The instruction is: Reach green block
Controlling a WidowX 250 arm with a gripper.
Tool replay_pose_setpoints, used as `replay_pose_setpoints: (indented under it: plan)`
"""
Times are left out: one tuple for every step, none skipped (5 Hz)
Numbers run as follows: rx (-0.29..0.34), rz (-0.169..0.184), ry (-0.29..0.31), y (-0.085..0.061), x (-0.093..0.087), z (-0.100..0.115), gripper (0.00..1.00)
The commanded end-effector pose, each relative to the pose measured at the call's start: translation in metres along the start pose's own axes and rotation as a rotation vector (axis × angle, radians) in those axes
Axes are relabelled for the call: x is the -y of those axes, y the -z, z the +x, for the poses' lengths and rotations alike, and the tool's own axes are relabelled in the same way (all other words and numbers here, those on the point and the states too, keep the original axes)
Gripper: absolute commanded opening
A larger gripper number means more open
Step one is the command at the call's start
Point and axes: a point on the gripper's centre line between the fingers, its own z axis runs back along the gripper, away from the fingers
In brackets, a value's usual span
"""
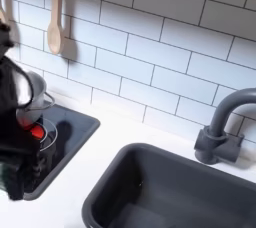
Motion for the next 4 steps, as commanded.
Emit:
replay_pose_setpoints:
  plan:
    - [0.028,0.025,-0.011,0.01,-0.018,0.034,1.0]
    - [0.035,0.035,-0.023,0.016,-0.025,0.045,1.0]
    - [0.05,0.039,-0.018,0.02,-0.029,0.057,1.0]
    - [0.059,0.056,-0.026,0.027,-0.034,0.071,1.0]
